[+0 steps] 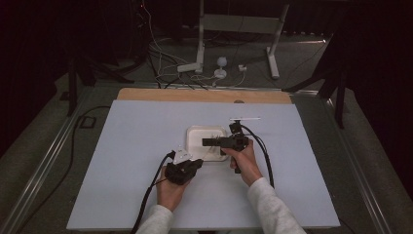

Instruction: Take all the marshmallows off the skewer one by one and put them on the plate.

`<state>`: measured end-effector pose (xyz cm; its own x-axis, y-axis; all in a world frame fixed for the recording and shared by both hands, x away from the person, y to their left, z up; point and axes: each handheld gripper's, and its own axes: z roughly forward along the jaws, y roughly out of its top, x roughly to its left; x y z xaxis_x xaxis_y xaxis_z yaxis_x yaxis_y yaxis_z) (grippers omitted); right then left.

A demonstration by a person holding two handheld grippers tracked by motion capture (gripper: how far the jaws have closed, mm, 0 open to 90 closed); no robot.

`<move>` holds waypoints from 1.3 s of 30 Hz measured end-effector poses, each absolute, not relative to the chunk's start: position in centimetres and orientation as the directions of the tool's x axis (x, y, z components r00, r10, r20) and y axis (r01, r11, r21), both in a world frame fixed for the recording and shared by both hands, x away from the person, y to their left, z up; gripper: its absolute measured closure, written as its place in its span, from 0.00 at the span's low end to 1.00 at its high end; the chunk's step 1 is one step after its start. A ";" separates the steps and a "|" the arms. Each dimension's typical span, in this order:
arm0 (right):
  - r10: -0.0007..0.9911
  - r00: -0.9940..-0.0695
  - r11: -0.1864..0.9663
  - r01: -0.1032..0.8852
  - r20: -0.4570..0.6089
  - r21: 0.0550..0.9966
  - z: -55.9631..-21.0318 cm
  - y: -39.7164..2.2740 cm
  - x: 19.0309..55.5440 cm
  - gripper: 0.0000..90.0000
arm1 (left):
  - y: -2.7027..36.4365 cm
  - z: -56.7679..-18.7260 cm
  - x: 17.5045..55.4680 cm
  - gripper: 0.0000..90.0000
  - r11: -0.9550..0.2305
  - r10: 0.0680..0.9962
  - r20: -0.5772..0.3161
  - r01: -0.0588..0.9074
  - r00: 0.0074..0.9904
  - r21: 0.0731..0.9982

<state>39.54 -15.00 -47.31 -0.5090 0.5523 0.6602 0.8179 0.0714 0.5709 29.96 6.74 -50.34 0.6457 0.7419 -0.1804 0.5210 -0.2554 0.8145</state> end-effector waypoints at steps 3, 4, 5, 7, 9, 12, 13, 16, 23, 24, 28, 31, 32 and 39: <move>0.553 -0.513 0.082 0.818 0.657 0.569 -47.3 -14.9 39.4 0.23 | 6.8 -50.3 30.4 1.00 -0.242 0.762 -0.184 0.536 0.621 0.809; 0.550 -0.511 0.078 0.819 0.660 0.569 -47.2 -14.9 39.4 0.23 | 6.8 -50.3 30.5 1.00 -0.244 0.764 -0.184 0.542 0.618 0.804; 0.549 -0.506 0.074 0.822 0.665 0.565 -47.2 -15.0 39.4 0.23 | 6.7 -50.3 30.6 1.00 -0.252 0.768 -0.177 0.544 0.615 0.800; 0.543 -0.501 0.065 0.825 0.674 0.562 -47.1 -15.1 39.4 0.24 | 6.6 -50.4 30.8 0.99 -0.255 0.773 -0.174 0.550 0.610 0.796; 0.549 -0.503 0.069 0.824 0.668 0.563 -47.1 -15.1 39.4 0.24 | 6.5 -50.5 31.0 0.99 -0.257 0.777 -0.172 0.554 0.606 0.791; 0.548 -0.498 0.066 0.827 0.672 0.558 -47.0 -15.3 39.3 0.25 | 6.4 -50.6 31.2 0.99 -0.261 0.781 -0.168 0.558 0.602 0.788; 0.548 -0.499 0.068 0.827 0.671 0.559 -47.0 -15.3 39.3 0.25 | 6.4 -50.6 31.3 0.99 -0.261 0.794 -0.157 0.563 0.587 0.784; 0.539 -0.507 0.067 0.822 0.672 0.566 -46.7 -15.5 39.1 0.25 | 6.9 -50.8 31.7 1.00 -0.238 0.807 -0.180 0.589 0.562 0.772; 0.562 -0.507 0.063 0.814 0.653 0.577 -46.3 -16.4 38.9 0.25 | 7.5 -50.3 31.9 0.99 -0.187 0.797 -0.227 0.586 0.560 0.789; 0.560 -0.509 0.060 0.812 0.654 0.580 -46.2 -16.6 38.8 0.25 | 7.5 -50.3 31.9 0.99 -0.185 0.799 -0.227 0.587 0.556 0.788; 0.553 -0.517 0.054 0.805 0.654 0.591 -46.0 -16.9 38.5 0.25 | 7.4 -50.4 32.4 0.99 -0.161 0.810 -0.241 0.598 0.535 0.785; 0.553 -0.519 0.045 0.800 0.652 0.598 -45.9 -17.3 38.3 0.25 | 7.1 -50.5 32.9 0.98 -0.149 0.818 -0.250 0.611 0.518 0.778; 0.554 -0.518 0.044 0.800 0.652 0.598 -45.9 -17.4 38.2 0.25 | 7.0 -50.5 33.1 0.98 -0.149 0.820 -0.250 0.615 0.514 0.774; 0.567 -0.527 0.053 0.790 0.633 0.610 -45.9 -18.0 37.8 0.25 | 6.4 -51.1 34.0 0.98 -0.125 0.850 -0.256 0.648 0.461 0.752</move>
